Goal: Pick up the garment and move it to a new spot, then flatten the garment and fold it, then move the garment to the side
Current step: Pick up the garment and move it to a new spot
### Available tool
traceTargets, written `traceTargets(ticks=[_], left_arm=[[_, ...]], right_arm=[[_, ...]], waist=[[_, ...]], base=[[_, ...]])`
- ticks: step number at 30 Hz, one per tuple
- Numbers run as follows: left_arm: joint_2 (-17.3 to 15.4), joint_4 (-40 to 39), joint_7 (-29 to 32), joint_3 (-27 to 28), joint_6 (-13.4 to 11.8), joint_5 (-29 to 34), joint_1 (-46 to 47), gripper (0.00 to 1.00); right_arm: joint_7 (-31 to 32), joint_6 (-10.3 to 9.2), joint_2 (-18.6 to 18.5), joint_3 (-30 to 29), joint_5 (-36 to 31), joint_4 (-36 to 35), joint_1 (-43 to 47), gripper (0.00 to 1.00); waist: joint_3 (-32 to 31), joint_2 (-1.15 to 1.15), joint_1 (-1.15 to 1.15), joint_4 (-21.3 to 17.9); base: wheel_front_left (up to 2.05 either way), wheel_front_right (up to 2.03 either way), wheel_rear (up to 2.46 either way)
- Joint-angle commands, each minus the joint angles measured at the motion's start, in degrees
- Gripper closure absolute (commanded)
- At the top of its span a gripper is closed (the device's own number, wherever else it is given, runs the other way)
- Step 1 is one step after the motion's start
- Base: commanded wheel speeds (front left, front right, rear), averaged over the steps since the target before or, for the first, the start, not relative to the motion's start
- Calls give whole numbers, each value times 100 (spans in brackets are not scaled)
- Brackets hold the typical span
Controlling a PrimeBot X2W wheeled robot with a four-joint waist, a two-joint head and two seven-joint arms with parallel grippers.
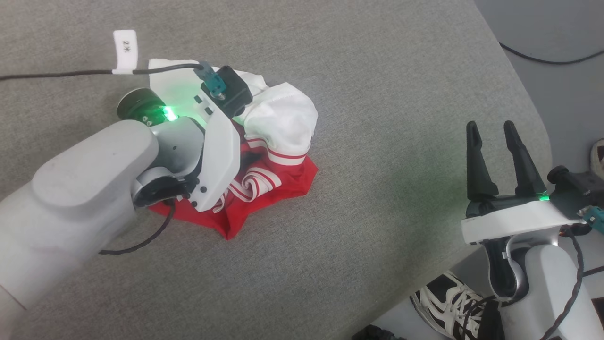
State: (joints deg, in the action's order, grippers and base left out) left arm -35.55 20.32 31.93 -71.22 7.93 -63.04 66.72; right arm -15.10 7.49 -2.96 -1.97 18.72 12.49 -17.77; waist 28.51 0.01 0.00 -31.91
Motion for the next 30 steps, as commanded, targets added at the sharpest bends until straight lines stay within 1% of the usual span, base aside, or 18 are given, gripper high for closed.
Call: traceTargets(ticks=[1,2,3,4,8,10,14,16,19,22,28,30], left_arm=[[-229,333,349,-398,-85,312,-603,51],[-222,314,334,-400,-85,319,-620,29],[-222,314,334,-400,-85,319,-620,29],[-205,279,254,-399,-85,342,-607,0],[-86,232,-251,-310,-85,376,-356,0],[14,209,-640,-263,-84,394,-183,0],[319,1,-1430,-219,-56,143,-27,0],[351,-71,-1758,-219,-56,24,-82,0],[333,-85,-2283,-222,-54,-73,-291,0],[275,102,-2922,-201,-55,-316,-572,0],[287,882,-4195,-70,-53,-761,-1502,0],[334,1129,-4475,21,-51,-917,-1831,0]], right_arm=[[-8,1,8,-18,12,5,-67,0],[-8,1,7,-31,-22,-3,-84,0],[-8,1,7,-31,-22,-3,-84,0],[-7,1,7,-39,-55,-11,-96,0],[-8,1,6,-69,-237,-47,-91,0],[-7,1,4,-90,-359,-48,-79,0],[-8,1,5,-176,-698,-49,-45,0],[-8,1,1,-174,-869,-47,-41,0],[-7,1,4,-210,-1107,-39,-18,0],[-8,1,3,-238,-1346,3,59,0],[-8,0,0,-367,-1793,94,282,0],[-8,1,5,-457,-1957,115,388,0]], waist=[[9,-1,0,5],[-7,-1,0,30],[-7,-1,0,30],[-35,-1,0,70],[-239,-1,0,334],[-384,-1,0,527],[-707,-1,0,1002],[-850,-1,0,1217],[-1067,-1,0,1546],[-1265,-1,0,1848],[-1637,-1,0,2451],[-1758,-1,0,2645]], base=[[0,0,0],[0,0,0],[0,0,0],[0,0,0],[0,0,0],[0,0,0],[0,0,0],[0,0,0],[0,0,0],[0,0,0],[0,0,0],[0,0,0]])
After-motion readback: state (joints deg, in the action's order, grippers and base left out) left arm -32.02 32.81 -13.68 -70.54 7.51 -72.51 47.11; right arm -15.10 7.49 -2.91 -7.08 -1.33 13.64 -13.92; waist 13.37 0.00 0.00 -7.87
